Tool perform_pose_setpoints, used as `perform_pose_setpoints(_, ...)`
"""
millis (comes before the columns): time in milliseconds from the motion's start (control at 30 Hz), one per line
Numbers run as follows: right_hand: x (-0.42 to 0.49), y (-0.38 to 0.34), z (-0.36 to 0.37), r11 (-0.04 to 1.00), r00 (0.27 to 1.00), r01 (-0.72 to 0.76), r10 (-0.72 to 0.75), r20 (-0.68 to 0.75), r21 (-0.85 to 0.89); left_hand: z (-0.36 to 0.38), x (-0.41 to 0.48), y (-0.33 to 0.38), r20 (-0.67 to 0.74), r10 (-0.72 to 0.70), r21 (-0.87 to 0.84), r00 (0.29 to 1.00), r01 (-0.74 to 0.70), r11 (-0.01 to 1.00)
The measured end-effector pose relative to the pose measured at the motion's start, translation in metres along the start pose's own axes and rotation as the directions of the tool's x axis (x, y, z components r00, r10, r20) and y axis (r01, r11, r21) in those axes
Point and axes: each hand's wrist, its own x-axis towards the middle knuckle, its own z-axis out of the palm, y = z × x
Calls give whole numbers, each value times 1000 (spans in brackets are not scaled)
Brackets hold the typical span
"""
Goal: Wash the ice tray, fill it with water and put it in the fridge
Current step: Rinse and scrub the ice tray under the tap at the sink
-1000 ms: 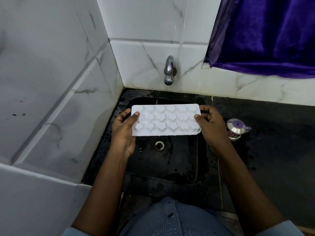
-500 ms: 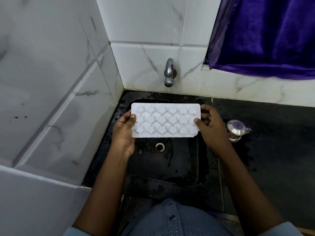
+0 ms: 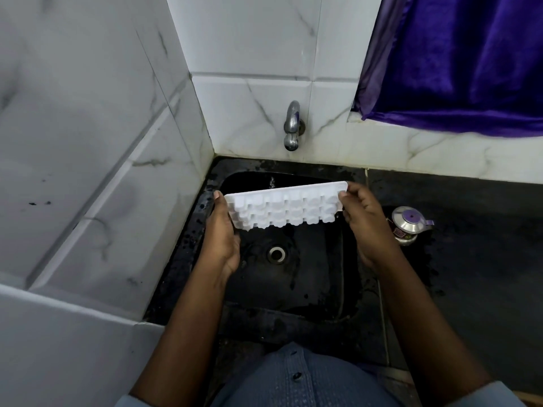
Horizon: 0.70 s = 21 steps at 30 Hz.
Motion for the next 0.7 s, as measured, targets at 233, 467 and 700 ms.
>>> perform_pose_setpoints(233, -4, 1, 0, 980, 984, -155, 165, -73, 128, 2, -5, 4, -139, 14, -197, 990, -42, 980)
perform_pose_setpoints(467, -10, 8, -1, 976, 984, -108, 132, -119, 190, -7, -7, 4, -78, -27, -220, 997, 10, 976)
perform_pose_setpoints(700, -19, 16, 0, 948, 965, -127, 186, -185, 292, -7, -7, -2, -49, -61, -339, 997, 41, 940)
